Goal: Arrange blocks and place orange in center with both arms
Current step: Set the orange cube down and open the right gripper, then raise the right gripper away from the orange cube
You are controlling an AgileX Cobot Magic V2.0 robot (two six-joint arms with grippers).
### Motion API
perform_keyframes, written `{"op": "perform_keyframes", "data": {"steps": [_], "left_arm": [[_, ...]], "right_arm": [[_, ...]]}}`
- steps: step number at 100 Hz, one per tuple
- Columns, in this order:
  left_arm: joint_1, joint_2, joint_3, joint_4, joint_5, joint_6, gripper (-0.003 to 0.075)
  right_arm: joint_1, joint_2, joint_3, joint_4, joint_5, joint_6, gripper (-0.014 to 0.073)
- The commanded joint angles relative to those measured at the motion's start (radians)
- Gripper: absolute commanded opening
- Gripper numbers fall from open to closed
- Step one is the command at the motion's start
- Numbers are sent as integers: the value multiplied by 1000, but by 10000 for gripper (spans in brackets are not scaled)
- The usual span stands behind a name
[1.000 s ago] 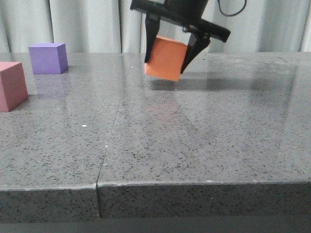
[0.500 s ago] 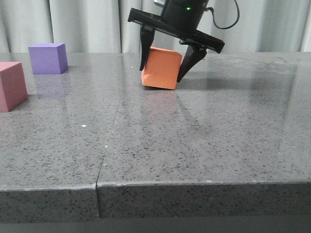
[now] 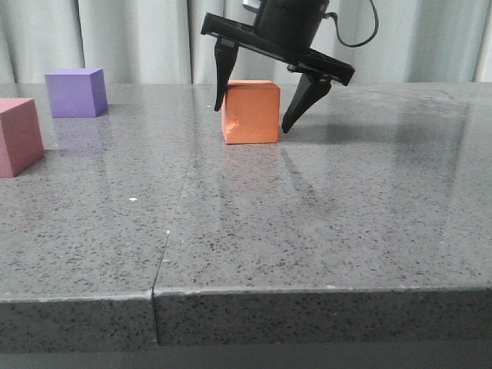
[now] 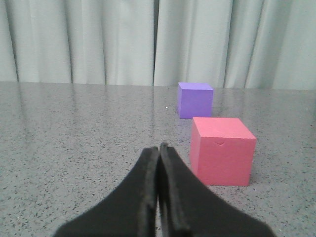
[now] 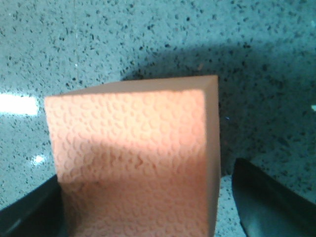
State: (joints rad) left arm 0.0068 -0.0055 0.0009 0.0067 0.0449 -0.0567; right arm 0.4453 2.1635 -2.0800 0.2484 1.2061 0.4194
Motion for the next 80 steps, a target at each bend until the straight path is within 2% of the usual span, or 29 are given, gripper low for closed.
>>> {"op": "perform_keyframes", "data": {"steps": [1,32,61,68,80], "left_arm": [[0,-28,40,-7,-81,-2,-20],[0,-28,40,-7,-81,-2,-20],[0,-28,40,-7,-81,-2,-20],[0,-28,40,-7,-81,-2,-20],[0,-28,40,-7,-81,-2,-20]], "right_arm": [[-1,-64,-47,22,7,-2,613],[-1,-74,-172,20,109,-22,613],[-1,-123,-184,2,127,-66,608],[-1,-142,-184,-27,127,-77,560],[-1,-175,-184,-40,128,-103,344]]}}
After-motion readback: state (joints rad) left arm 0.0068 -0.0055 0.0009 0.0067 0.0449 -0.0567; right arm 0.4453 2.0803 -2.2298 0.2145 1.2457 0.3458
